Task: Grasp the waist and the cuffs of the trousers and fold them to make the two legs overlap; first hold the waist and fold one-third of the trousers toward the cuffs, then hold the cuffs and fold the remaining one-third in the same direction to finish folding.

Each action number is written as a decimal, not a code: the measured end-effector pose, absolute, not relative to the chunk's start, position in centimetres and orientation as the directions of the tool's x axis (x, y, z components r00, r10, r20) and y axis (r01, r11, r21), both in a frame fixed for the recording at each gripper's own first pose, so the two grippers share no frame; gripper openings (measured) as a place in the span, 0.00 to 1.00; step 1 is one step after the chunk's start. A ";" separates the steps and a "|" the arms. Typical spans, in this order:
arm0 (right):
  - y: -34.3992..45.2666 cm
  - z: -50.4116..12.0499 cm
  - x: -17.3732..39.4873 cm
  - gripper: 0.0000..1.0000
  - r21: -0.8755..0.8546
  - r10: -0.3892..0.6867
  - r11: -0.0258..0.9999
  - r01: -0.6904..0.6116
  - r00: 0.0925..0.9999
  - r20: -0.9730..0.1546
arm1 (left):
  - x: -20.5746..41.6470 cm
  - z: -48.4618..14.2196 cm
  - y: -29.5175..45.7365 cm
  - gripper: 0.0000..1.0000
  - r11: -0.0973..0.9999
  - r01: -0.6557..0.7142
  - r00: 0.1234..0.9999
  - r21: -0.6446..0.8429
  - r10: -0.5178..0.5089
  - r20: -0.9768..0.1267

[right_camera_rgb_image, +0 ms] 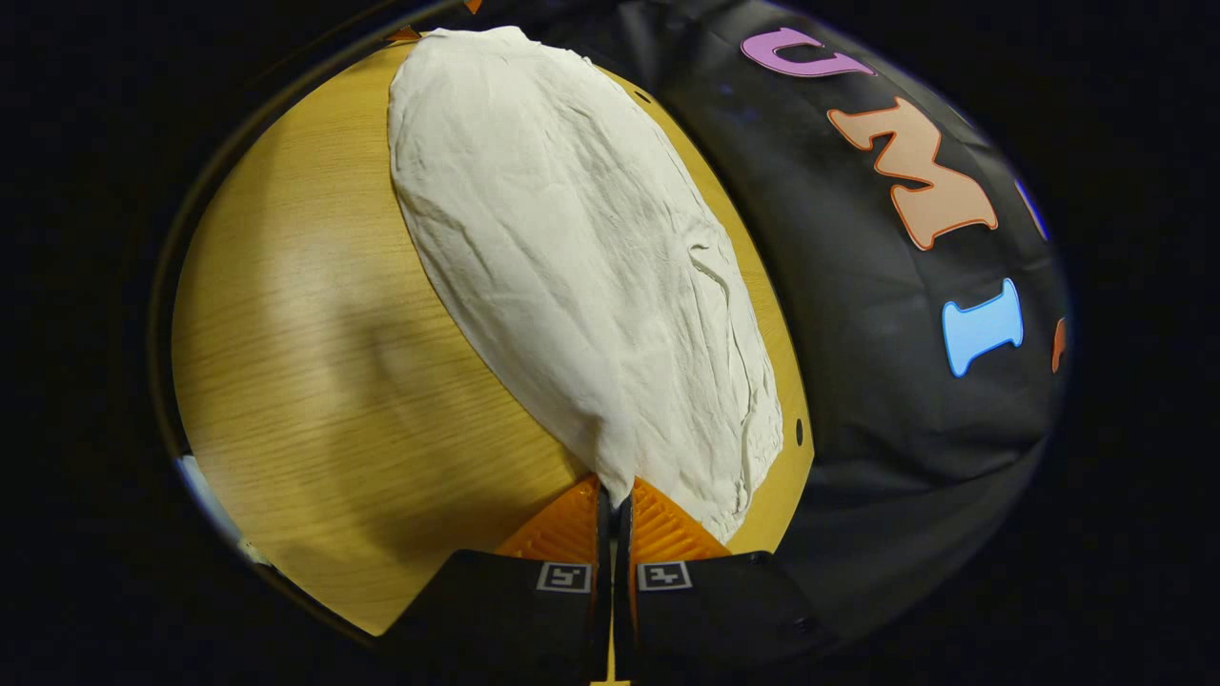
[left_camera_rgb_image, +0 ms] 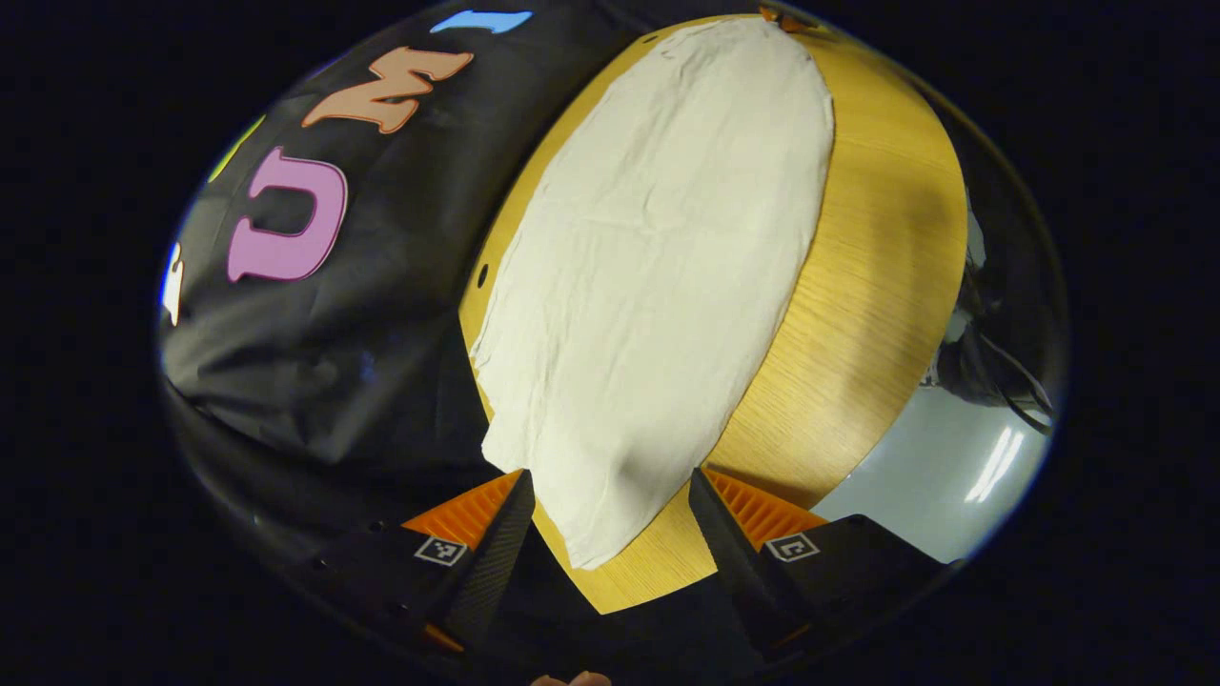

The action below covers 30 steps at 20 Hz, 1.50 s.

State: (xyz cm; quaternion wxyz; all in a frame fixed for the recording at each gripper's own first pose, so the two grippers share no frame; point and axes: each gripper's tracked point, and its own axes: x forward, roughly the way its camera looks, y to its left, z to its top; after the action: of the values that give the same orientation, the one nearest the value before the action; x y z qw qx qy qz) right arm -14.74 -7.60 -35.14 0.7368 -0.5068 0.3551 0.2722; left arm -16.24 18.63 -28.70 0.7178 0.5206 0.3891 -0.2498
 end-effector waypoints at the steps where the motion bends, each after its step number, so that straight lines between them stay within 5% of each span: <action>1: -7.5 -35.1 -14.8 0.04 -0.555 0.041 0.338 -0.760 0.601 -0.799 | -16.2 -29.0 18.7 0.97 0.319 0.770 0.570 0.552 0.044 -0.821; 10: -7.6 -35.2 -14.7 0.04 -0.572 0.029 0.335 -0.749 0.615 -0.788 | -12.5 -30.4 18.3 0.91 0.253 0.788 0.570 0.562 0.045 -0.820; 14: -7.6 -35.3 -14.7 0.04 -0.575 0.023 0.339 -0.745 0.618 -0.786 | -12.9 -32.1 18.0 0.53 0.252 0.818 0.519 0.517 0.063 -0.852; 15: -7.7 -35.2 -14.7 0.04 -0.576 0.021 0.341 -0.743 0.618 -0.786 | -13.3 -32.1 17.9 0.31 0.257 0.817 0.517 0.516 0.071 -0.853; 19: -7.6 -35.1 -14.8 0.04 -0.575 0.023 0.348 -0.740 0.620 -0.784 | -13.6 -32.5 18.0 0.00 0.303 0.809 0.495 0.503 0.108 -0.862; 30: -8.3 -30.1 -12.5 0.04 -0.617 0.058 0.451 -0.645 0.711 -0.701 | -11.3 -29.2 18.3 0.00 0.497 0.694 0.486 0.521 0.211 -0.848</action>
State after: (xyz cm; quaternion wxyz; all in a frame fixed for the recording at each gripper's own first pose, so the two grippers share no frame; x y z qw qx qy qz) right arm -12.52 -8.29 -30.06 0.7937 -0.4748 0.3091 0.2214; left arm -11.30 18.33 -29.21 0.7207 0.4727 0.4787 -0.1674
